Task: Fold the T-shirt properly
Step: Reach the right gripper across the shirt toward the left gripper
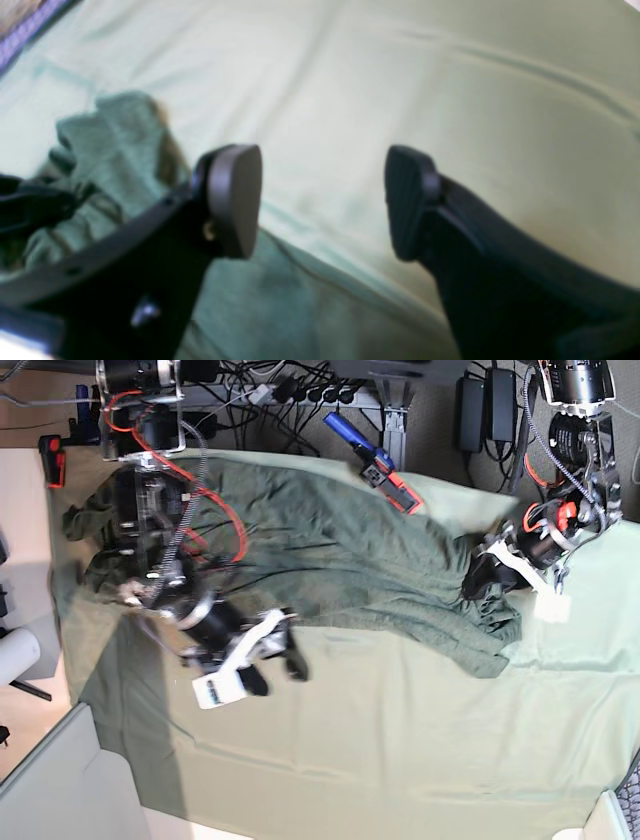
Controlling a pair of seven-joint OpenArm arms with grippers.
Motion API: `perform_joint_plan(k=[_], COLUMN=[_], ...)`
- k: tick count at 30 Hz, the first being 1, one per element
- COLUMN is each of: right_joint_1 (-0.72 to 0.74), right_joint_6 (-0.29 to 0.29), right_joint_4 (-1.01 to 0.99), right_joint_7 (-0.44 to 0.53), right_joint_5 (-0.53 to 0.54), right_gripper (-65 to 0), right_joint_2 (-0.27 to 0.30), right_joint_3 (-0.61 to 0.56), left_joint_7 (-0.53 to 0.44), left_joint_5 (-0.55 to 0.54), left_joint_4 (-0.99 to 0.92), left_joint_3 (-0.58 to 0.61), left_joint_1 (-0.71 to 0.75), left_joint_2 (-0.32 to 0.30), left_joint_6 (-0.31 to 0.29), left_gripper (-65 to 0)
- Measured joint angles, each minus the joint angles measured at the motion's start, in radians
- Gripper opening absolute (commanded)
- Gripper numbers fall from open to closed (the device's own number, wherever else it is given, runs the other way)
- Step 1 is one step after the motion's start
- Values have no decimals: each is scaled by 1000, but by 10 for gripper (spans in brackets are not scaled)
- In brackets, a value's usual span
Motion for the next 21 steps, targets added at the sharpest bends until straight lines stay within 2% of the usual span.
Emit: perform_joint_plan(k=[5,9,13,16,18,21], right_joint_1=[80,125,183,199,198,197], right_joint_6=[3,5,4,3,2,2], right_joint_4=[-79,-245,-410,-468,-480,-480], right_joint_7=[53,63,94,123,148,159], right_joint_5=[-127,-215,-288,-332,-342,-345], right_gripper=[-266,-267,-267,-274,-359,-569], right_joint_2=[-137,-238,-327,-362,-364,-362], right_joint_3=[-195,-316,-401,-422,-422,-422], left_joint_7=[3,-2,0,5,8,8], left_joint_5=[6,4,3,-5,-9,-11], left_joint_4=[0,3,4,4,4,4], left_joint_3=[0,-2,0,-1,-3,-14], left_joint_1=[3,16,17,18,17,17], left_joint_2=[0,0,-19,-35,-39,-44], left_joint_6=[-3,-9,-12,-18,-18,-18], left_gripper=[-404,-404,-404,-404,-404,-404])
